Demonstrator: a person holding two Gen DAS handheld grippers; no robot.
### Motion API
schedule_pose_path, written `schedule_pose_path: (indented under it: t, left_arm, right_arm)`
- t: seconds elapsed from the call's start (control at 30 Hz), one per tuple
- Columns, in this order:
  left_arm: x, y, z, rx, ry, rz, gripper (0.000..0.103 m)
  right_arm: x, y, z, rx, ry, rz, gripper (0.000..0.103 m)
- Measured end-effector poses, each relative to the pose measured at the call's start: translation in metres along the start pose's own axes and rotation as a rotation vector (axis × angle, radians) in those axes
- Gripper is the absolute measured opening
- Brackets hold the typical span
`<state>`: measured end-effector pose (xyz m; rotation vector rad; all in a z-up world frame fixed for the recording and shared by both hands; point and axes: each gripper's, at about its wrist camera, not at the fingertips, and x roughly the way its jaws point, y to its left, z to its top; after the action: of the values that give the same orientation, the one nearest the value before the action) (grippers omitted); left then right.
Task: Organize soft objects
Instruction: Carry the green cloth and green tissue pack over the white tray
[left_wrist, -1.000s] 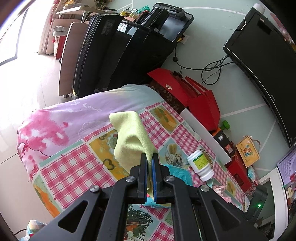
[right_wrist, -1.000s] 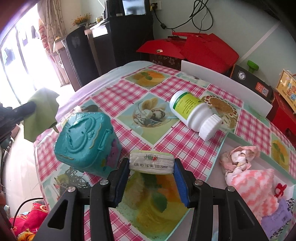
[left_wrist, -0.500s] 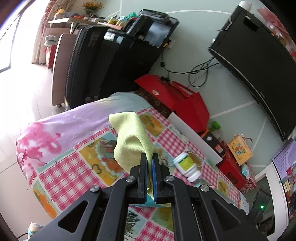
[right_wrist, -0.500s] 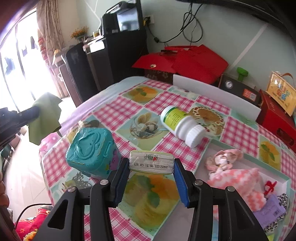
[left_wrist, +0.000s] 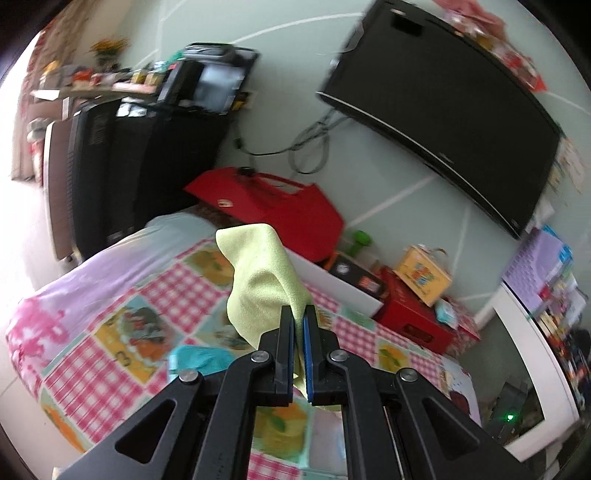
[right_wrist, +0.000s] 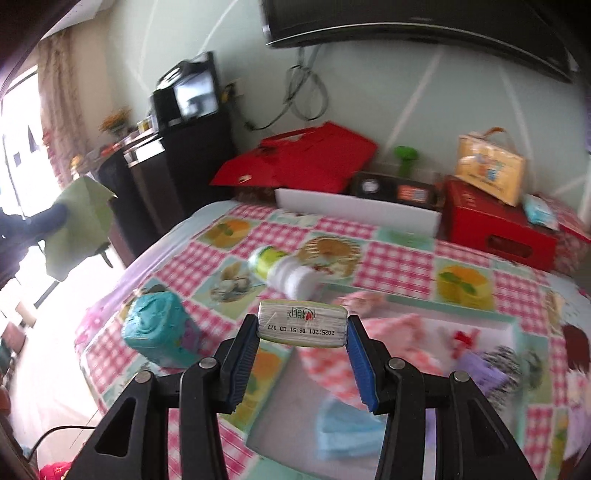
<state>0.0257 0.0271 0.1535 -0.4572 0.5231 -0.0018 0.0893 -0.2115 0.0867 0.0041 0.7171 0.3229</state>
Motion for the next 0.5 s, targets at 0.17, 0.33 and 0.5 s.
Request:
schedule_pose_path:
  t: [0.17, 0.33, 0.5]
  left_arm:
    - [0.000, -0.037, -0.004, 0.072, 0.029, -0.073, 0.004]
    - [0.006, -0.064, -0.014, 0.129, 0.058, -0.118, 0.004]
    - [0.017, -0.093, -0.030, 0.189, 0.106, -0.166, 0.004]
  right_arm:
    - [-0.026, -0.036, -0.013, 0.075, -0.014, -0.090, 0.050]
    - [-0.047, -0.072, -0.026, 0.163, -0.027, -0.165, 0.050]
    - [-0.058, -0.101, -0.036, 0.217, -0.022, -0.232, 0.050]
